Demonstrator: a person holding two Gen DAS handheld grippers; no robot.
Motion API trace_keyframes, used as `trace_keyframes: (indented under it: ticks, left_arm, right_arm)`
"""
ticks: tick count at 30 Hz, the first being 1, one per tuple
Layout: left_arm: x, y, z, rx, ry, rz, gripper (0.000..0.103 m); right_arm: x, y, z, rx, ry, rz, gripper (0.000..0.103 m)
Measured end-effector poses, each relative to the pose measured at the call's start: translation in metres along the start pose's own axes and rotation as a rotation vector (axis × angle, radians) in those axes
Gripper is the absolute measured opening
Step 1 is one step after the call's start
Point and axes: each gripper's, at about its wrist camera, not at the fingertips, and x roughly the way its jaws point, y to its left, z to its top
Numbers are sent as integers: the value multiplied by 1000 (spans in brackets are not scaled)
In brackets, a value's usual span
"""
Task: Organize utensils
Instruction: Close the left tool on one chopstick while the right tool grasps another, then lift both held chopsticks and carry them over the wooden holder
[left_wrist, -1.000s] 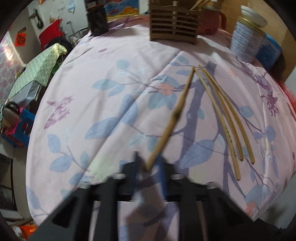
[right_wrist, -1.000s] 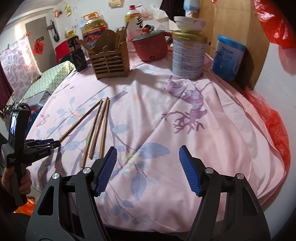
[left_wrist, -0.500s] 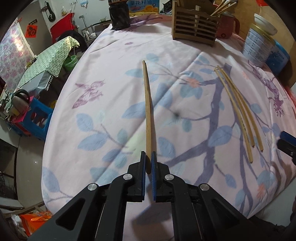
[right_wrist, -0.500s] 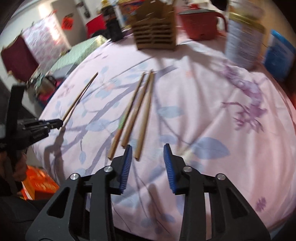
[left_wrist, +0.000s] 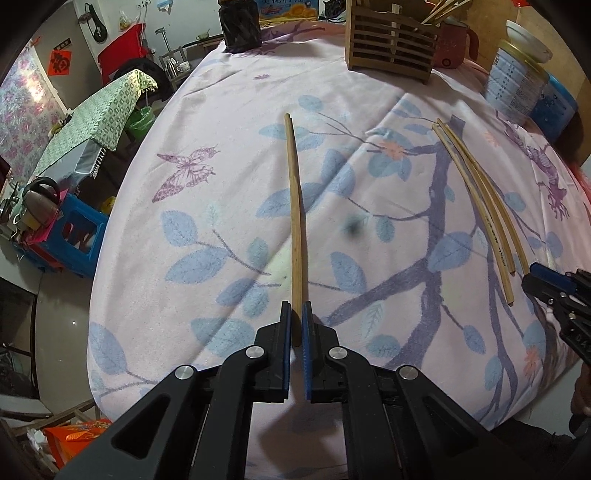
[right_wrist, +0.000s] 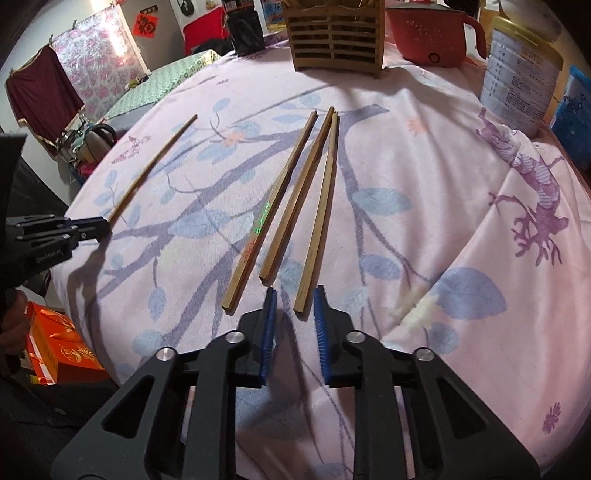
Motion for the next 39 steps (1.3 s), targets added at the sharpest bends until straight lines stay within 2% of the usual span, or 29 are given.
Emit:
trace_keyframes:
  ticks: [1,4,8,10,16,22,31,39]
  left_arm:
    - [2,1,0,-3,8,-4,6]
    - [3,1,2,-4,9,-8,6]
    - [-5,3,6,-8,-21,-9,6]
    - [-18,5,12,-18,-56,-22,6]
    - [-75,8,48,-10,-208,-22,6]
    - [-124,8,82,27,-314,-68,6]
    - [-157,6,108,104,-338,-181,6]
    - [-169,-3,136,171,-351,-267,6]
  right_arm:
    - [0,0,-1,-3,-8,-10,9]
    - [-4,-6,0,31,-18,-10,7]
    - [-30,-11,6,44,-95,-42,7]
    - [-45,-13,12,40,-137,-66,7]
    - [-92,-17,36,73,-270,-68,6]
    - [-136,-11,64,79,-394,-74,6]
    - [-176,9,74,144,-516,-113,6]
    - [-183,13,86,171,-528,-127,6]
